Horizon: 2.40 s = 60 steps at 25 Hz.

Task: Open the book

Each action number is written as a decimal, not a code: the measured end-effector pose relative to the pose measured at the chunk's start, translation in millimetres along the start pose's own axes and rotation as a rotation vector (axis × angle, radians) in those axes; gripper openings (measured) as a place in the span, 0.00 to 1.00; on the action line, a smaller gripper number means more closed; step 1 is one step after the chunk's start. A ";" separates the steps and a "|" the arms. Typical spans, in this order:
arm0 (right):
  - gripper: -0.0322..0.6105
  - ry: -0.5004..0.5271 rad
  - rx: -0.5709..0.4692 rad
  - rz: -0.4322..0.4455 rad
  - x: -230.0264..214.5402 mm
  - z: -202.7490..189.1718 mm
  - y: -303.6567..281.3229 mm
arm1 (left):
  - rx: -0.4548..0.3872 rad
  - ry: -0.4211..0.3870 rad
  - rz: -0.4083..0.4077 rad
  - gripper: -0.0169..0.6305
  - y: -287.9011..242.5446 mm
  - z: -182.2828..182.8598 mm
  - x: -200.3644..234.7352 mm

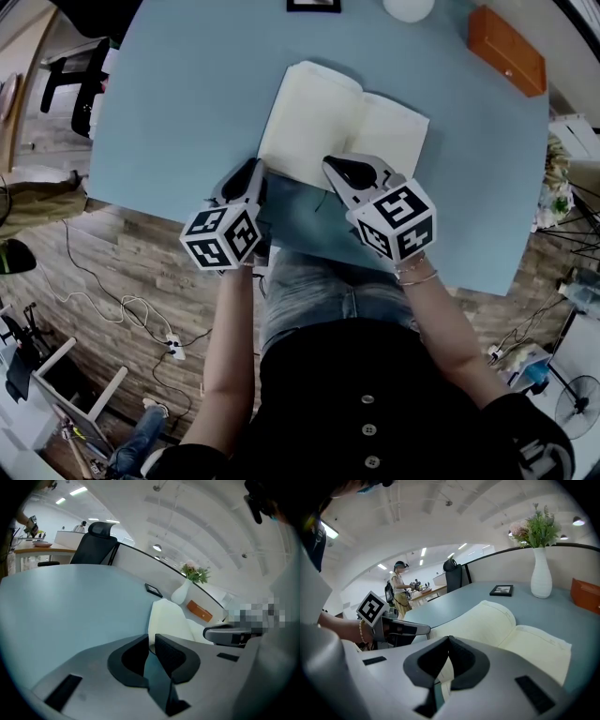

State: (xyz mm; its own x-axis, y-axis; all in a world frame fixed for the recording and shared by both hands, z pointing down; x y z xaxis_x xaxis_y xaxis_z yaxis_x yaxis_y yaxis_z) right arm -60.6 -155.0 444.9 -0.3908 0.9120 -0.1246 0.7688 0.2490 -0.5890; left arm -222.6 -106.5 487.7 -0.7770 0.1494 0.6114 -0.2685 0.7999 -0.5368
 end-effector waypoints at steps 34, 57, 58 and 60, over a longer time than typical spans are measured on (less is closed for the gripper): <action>0.05 0.001 0.002 -0.080 10.6 -3.1 10.7 | 0.064 -0.157 0.002 0.08 10.5 4.2 -3.9; 0.05 -0.036 -0.092 -0.250 0.8 10.5 75.5 | 0.099 -0.318 -0.250 0.08 4.3 5.8 -96.9; 0.05 -0.033 -0.090 -0.253 0.2 10.1 78.6 | 0.099 -0.325 -0.257 0.07 4.1 5.7 -101.2; 0.05 -0.028 -0.086 -0.259 -0.1 9.3 84.1 | 0.096 -0.334 -0.269 0.08 5.1 5.9 -108.4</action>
State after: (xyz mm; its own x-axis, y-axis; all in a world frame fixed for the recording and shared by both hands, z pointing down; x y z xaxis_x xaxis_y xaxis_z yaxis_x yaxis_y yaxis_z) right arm -0.7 -137.2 388.0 -0.5930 0.8052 -0.0012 0.6811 0.5008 -0.5341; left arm -143.1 -122.0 415.2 -0.8092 -0.2659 0.5238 -0.5263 0.7243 -0.4454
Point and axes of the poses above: the fingertips, and each gripper's own axes: y backward along the fingers, x to its left, z out of its top, the point moved 5 cm from there along y, backward along the fingers, and after that the axes turned 11 degrees about y, right-handed, at the moved point
